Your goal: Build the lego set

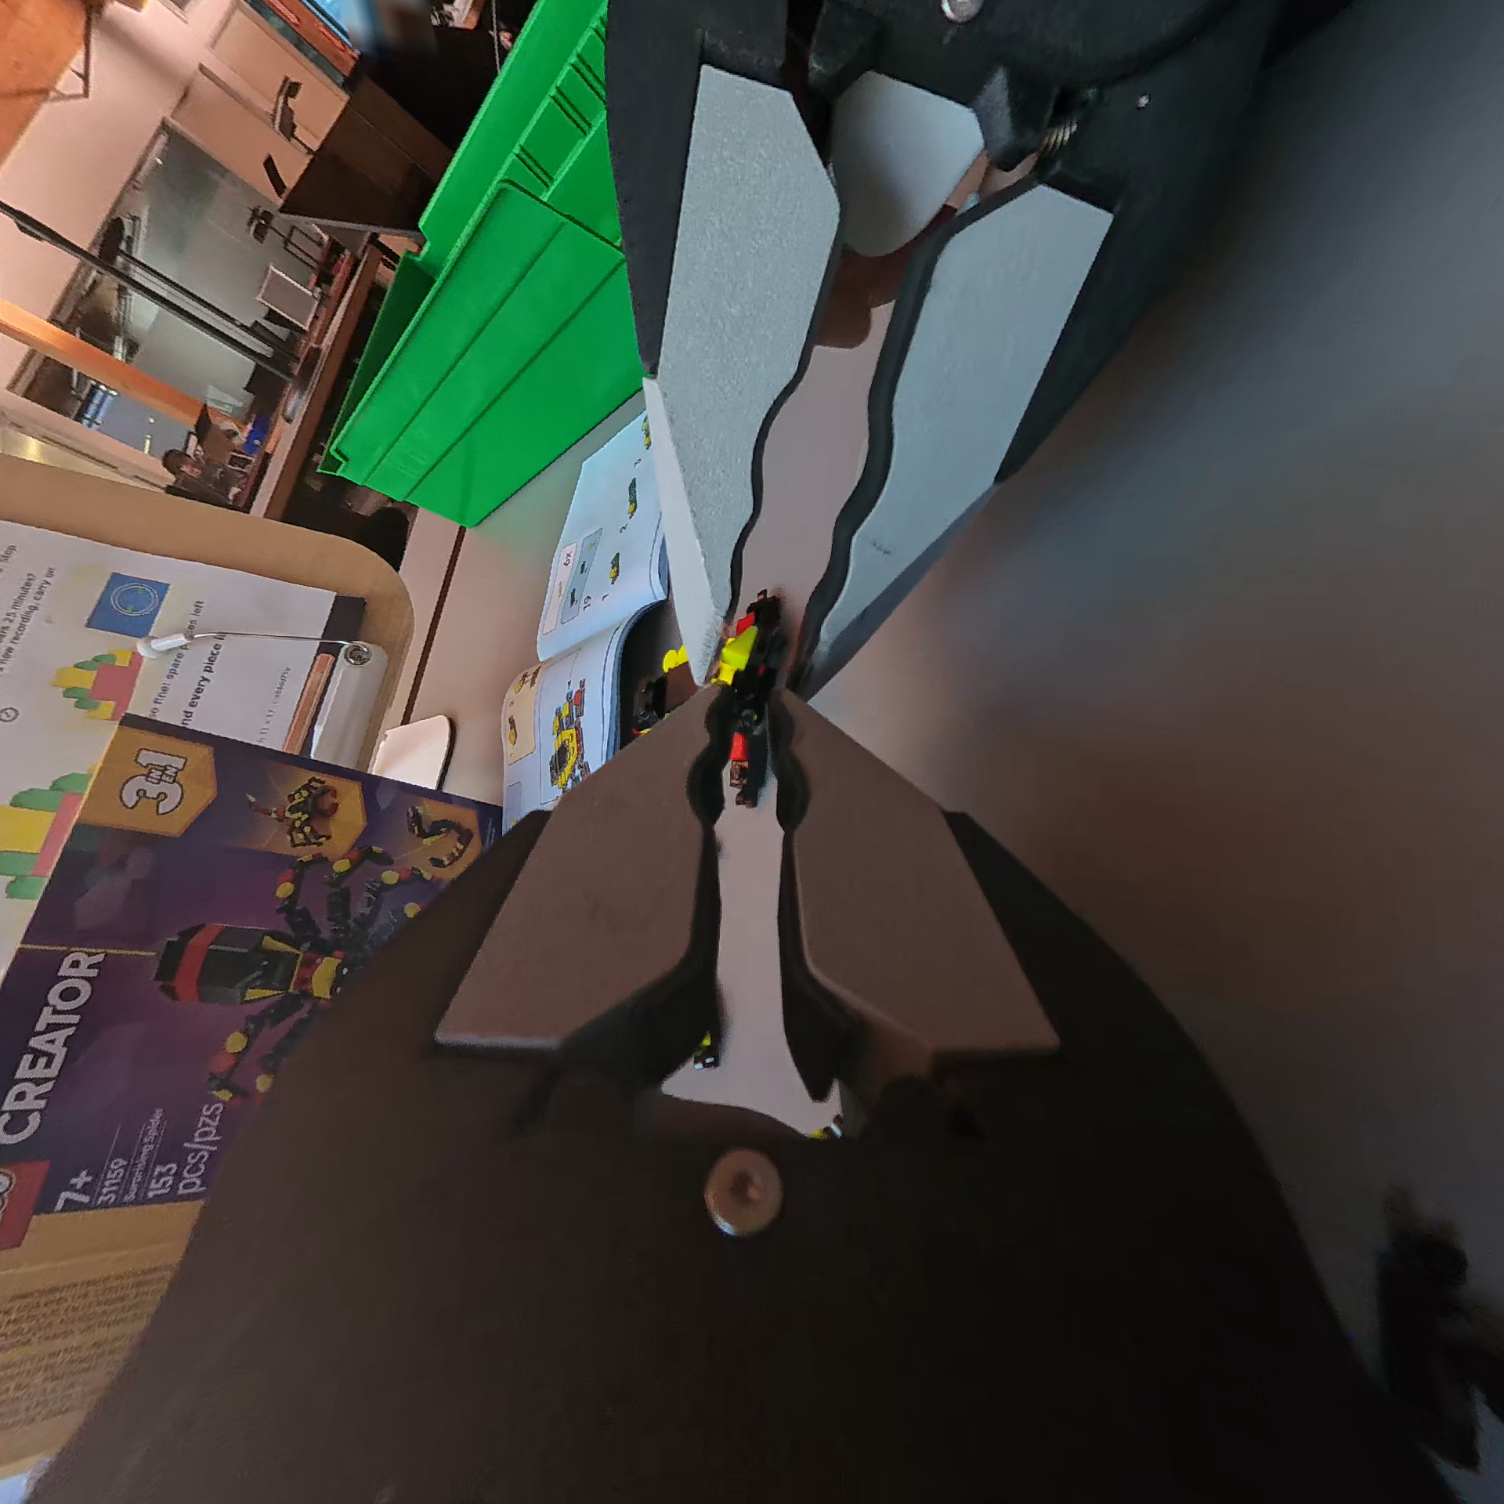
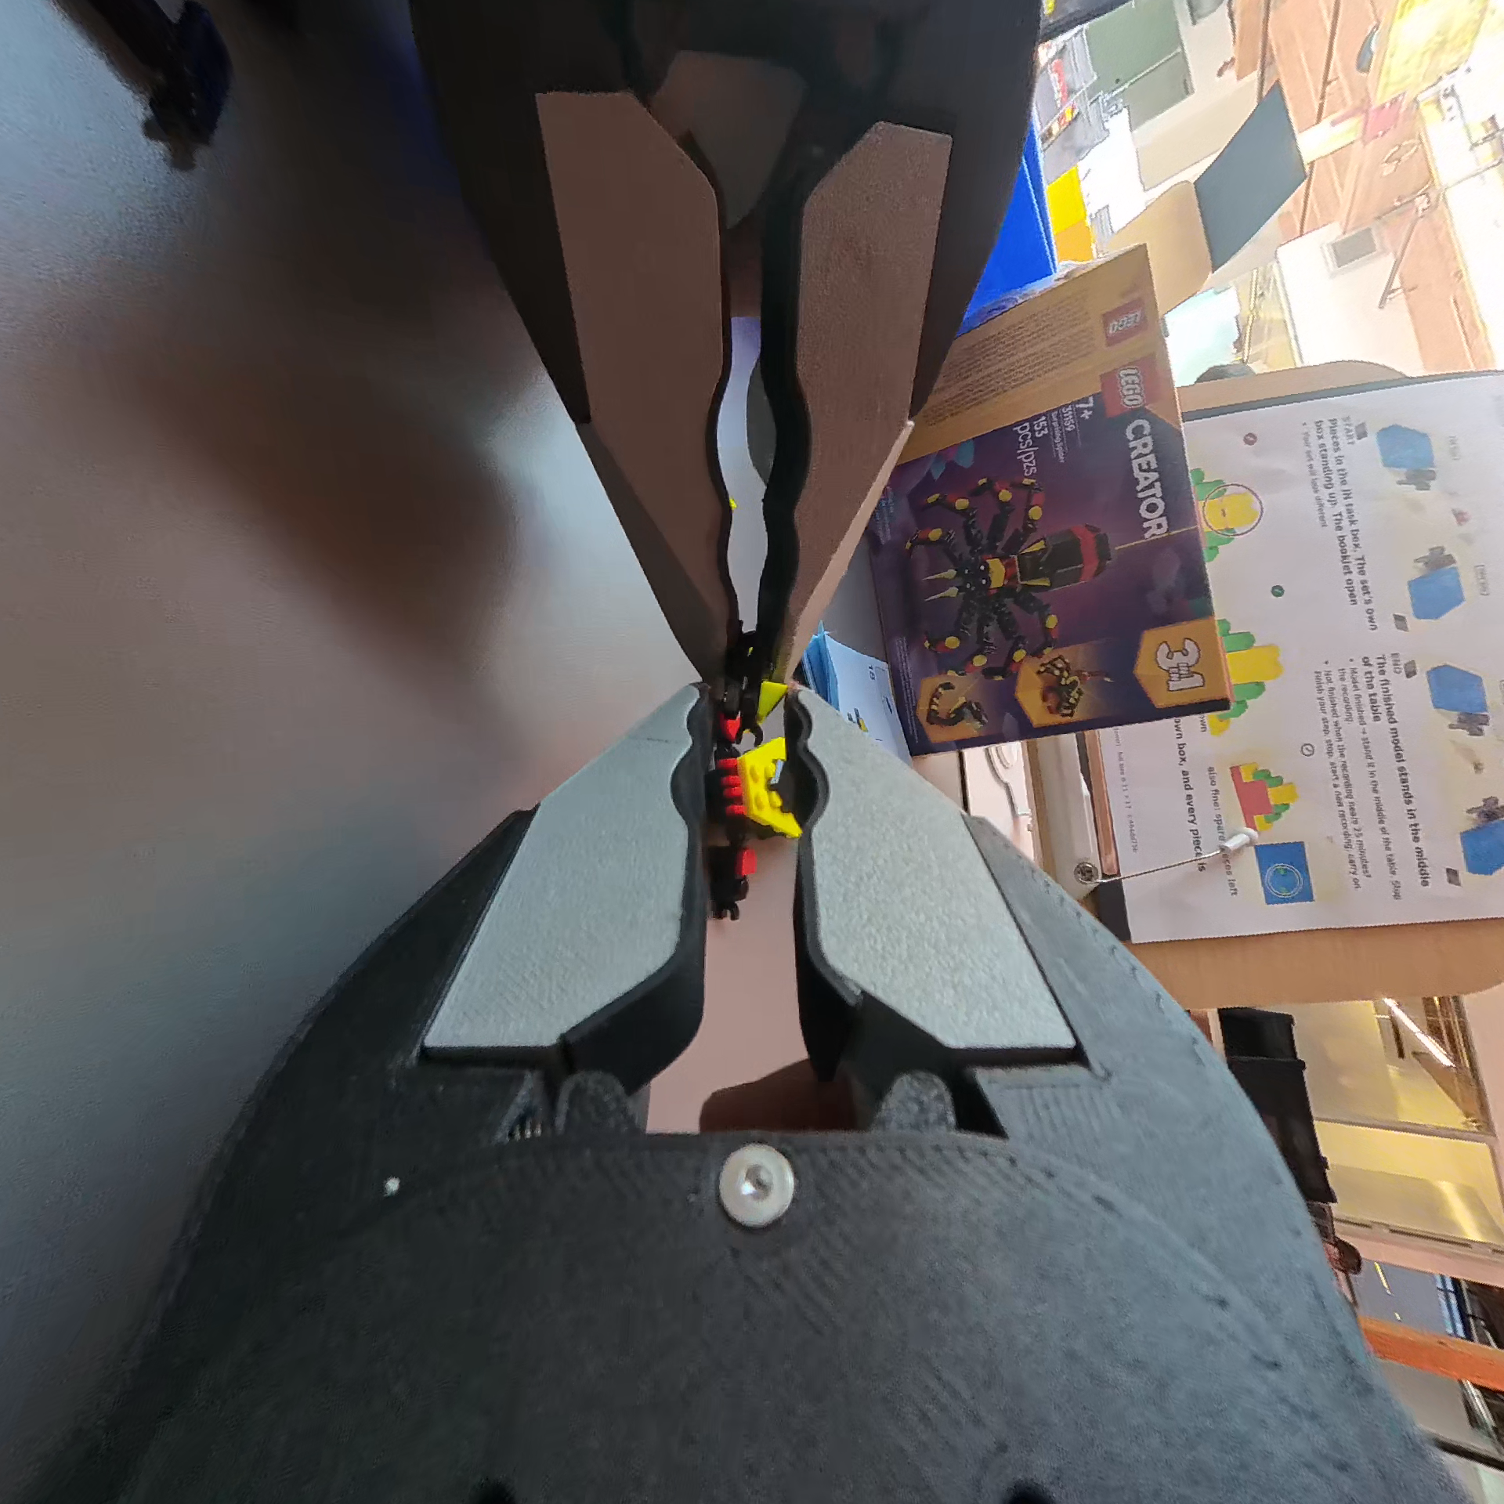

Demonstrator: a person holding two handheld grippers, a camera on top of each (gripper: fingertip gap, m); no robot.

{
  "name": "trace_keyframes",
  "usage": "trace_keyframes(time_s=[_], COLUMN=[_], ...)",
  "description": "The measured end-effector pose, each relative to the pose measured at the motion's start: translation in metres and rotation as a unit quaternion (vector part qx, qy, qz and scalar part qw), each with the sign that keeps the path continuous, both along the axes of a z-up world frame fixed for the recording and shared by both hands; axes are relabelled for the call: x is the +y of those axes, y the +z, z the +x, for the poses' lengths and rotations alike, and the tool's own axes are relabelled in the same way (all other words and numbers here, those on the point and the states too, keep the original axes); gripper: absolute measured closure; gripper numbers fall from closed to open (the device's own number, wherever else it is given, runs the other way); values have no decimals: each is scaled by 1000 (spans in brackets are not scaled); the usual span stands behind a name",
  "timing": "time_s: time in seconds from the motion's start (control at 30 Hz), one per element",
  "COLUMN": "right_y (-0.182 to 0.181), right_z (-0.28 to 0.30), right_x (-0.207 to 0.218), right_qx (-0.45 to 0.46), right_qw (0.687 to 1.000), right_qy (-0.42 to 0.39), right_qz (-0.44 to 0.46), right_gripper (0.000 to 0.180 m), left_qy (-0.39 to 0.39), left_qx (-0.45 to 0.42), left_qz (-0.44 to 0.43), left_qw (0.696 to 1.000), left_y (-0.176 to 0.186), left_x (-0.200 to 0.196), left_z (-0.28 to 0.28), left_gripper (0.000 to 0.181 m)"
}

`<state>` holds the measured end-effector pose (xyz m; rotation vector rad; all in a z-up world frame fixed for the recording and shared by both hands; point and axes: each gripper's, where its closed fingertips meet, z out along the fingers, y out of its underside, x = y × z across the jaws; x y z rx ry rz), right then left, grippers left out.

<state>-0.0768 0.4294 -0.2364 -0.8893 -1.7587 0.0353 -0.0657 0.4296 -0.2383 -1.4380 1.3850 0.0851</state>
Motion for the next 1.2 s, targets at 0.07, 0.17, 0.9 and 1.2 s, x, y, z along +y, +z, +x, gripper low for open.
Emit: trace_keyframes(time_s=[0.07, 0.17, 0.9, 1.2], right_y=[-3, -11, -31, -11], right_z=[0, 0, -1, -2], right_x=[1, 3, 7, 10], right_qx=[-12, -41, -81, -2], right_qw=[1000, 998, 995, 999], right_qy=[-5, -18, -60, -45], right_qz=[5, 33, -4, -17], right_gripper=[165, 168, 170, 169], left_qy=[1, 7, 36, 38], left_qx=[10, 52, 55, -17], left_qz=[1, 16, -65, -82], left_qw=[1000, 998, 996, 996], left_y=[-3, -12, -33, -16], left_x=[0, 2, 5, 9], left_z=[0, -2, -6, -8], left_gripper=[175, 175, 176, 177])
